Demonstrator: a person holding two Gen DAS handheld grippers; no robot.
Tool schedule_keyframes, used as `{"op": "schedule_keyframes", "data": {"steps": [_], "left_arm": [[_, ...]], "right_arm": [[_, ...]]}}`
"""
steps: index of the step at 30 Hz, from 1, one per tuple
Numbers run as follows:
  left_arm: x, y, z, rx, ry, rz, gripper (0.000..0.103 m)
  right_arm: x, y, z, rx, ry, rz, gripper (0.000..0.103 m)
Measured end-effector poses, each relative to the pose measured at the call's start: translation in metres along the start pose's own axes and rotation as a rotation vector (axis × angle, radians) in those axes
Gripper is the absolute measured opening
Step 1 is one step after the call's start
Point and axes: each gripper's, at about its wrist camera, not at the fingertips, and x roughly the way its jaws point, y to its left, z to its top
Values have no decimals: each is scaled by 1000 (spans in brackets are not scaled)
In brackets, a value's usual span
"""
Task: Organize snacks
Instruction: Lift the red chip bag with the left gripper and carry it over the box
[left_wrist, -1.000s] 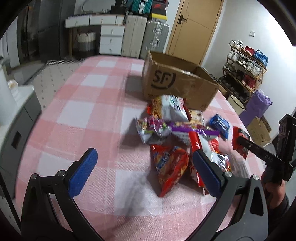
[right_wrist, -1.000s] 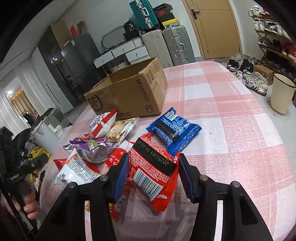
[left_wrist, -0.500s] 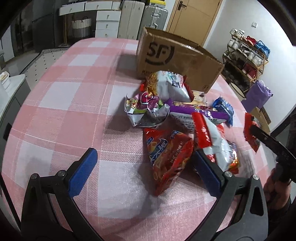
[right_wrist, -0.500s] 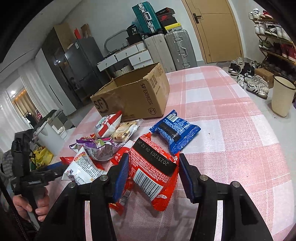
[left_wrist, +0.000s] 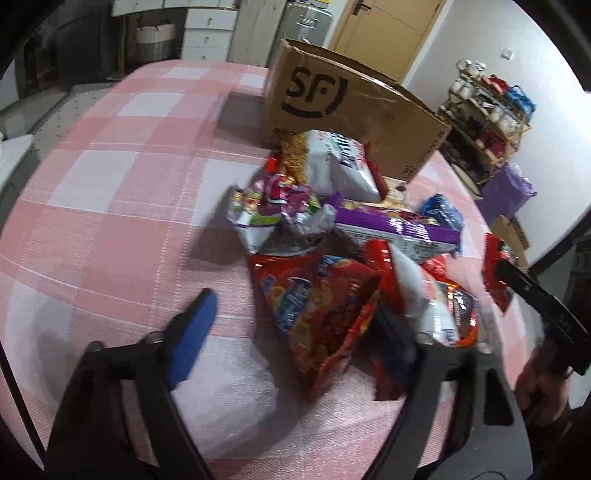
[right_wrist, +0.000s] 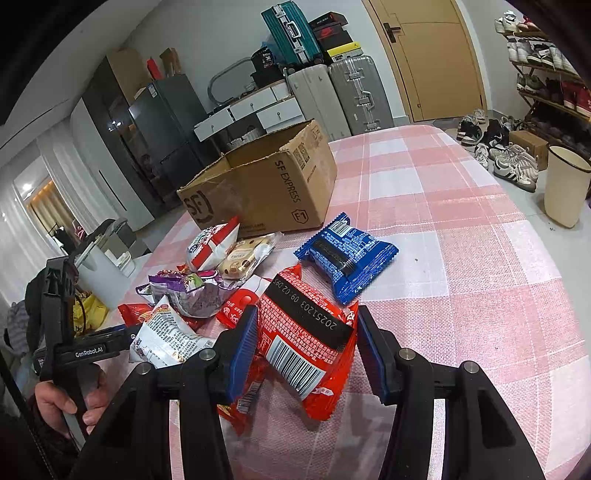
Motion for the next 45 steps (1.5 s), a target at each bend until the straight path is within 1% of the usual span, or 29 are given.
{"op": "schedule_keyframes", "data": {"steps": [1, 2, 5, 7, 14, 18, 20, 23, 31, 35, 39, 45], "left_arm": [[0, 0, 0, 3, 6, -24, 50], [-1, 0, -2, 8, 9, -42, 43], [-4, -2, -2, 39, -12, -76, 35], [-5, 0, -1, 28, -12, -95, 34], [-19, -2, -5, 31, -26, -69, 34], [-35, -3, -8, 50, -56, -48, 34], [-48, 0, -8, 56, -82, -31, 34], [-65, 7, -8, 56, -115, -25, 34], [-99, 9, -2, 76, -173, -41, 34], [-112, 4, 5, 102, -197, -51, 34], [-122, -2, 19, 128, -219, -53, 34], [-131, -7, 51, 155, -234, -61, 34]], "right_arm": [[0, 0, 0, -2, 0, 1, 53], [-1, 1, 0, -4, -1, 2, 53], [-2, 3, 1, -11, 0, 4, 53], [-3, 6, 1, -18, -3, 4, 53], [-16, 18, 4, -40, -25, 5, 53], [-23, 28, 6, -54, -36, 9, 53], [-26, 33, 6, -65, -40, 11, 53], [-31, 40, 7, -78, -46, 16, 53], [-39, 60, 13, -103, -62, 45, 53], [-43, 70, 21, -120, -76, 57, 53], [-47, 76, 33, -131, -93, 74, 53], [-52, 81, 57, -139, -120, 101, 53]]}}
